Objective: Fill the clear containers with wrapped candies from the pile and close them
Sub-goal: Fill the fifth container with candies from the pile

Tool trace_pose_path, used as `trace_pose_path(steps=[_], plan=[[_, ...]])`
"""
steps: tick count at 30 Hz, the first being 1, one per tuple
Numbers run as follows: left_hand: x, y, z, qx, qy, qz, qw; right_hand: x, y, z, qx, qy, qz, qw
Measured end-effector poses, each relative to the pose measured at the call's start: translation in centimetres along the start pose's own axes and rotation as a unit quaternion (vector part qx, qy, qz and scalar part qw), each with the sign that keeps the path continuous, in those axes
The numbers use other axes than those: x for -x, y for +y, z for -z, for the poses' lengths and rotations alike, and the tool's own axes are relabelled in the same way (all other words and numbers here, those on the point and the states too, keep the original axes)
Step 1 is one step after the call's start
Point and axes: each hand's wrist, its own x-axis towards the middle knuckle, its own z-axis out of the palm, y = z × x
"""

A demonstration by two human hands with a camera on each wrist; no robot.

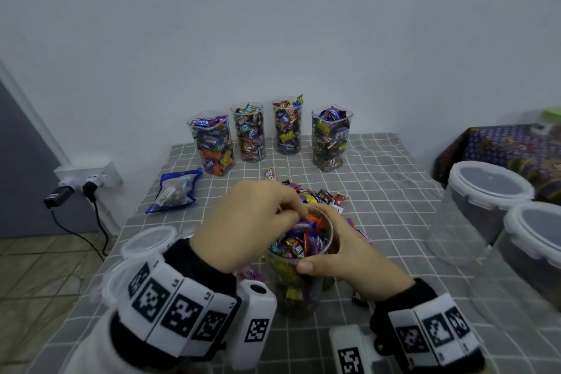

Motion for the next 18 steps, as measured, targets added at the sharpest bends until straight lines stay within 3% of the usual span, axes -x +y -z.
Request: trace_pose_path(steps=[3,9,12,15,18], plan=[[0.4,0.1,-0.6,0.019,-0.042,-0.006,0.999,0.1,-0.1,-0.2,-0.006,0.004,0.01,1.0],[1.2,-3.0,0.3,0.149,0.089,0.056,0.983,0.1,-0.4,0.5,0.038,-0.013,-0.001,0.999],[1.5,-5.3,0.0,0.148,0.084,0.098,0.981,0.2,-0.9,2.0,0.133,-0.067,-0.042,0.988],[1.7,-6.8,-1.4,0.116,0.012,0.132,0.984,0.1,-1.0,3.7,0.275,-0.069,-0.094,0.954],[1.6,-7.5,-3.5,0.056,-0.075,0.137,0.986,-0.3,-1.1,5.0,0.449,-0.052,-0.156,0.879]])
